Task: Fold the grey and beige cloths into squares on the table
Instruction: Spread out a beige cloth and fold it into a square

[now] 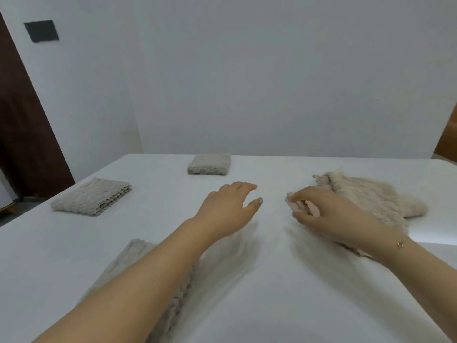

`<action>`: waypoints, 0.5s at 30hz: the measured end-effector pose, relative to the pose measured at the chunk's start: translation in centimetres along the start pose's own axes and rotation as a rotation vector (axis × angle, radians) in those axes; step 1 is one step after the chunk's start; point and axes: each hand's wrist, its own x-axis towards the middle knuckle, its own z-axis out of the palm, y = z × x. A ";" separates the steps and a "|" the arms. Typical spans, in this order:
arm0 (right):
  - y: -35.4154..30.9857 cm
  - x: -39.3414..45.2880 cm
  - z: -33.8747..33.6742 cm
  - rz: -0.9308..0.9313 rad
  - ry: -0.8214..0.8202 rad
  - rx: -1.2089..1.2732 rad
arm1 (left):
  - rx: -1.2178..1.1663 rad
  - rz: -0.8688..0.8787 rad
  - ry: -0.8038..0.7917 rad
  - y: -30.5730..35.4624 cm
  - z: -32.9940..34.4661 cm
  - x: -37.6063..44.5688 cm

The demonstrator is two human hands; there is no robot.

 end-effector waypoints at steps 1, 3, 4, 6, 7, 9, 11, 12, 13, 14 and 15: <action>1.1 0.6 -0.5 0.025 0.002 0.009 | -0.013 0.007 -0.002 0.7 0.5 1.0; 3.2 1.9 -1.5 0.077 0.013 0.022 | -0.047 0.015 -0.006 2.1 1.5 2.8; 4.1 2.5 -2.0 0.107 0.028 0.028 | -0.071 0.017 -0.006 2.7 2.1 3.7; 5.9 3.5 -2.5 0.168 0.069 0.041 | -0.135 0.022 0.000 4.1 3.2 5.4; 6.8 3.9 -2.5 0.195 0.073 0.025 | -0.174 0.021 0.002 4.8 3.8 6.1; 8.6 4.3 -2.5 0.244 0.043 -0.027 | -0.242 0.016 0.012 6.1 4.8 7.6; 10.1 4.2 -2.7 0.293 0.003 -0.042 | -0.279 0.009 0.034 7.3 5.7 8.7; 10.8 4.0 -2.7 0.314 -0.009 -0.041 | -0.292 0.005 0.045 7.8 6.2 9.3; 11.3 3.8 -2.7 0.330 -0.016 -0.042 | -0.304 -0.001 0.049 8.2 6.7 9.8; 11.8 3.6 -2.6 0.339 -0.024 -0.046 | -0.313 -0.010 0.045 8.7 7.1 10.2; 12.1 3.6 -2.4 0.343 -0.032 -0.045 | -0.314 -0.022 0.030 9.0 7.6 10.6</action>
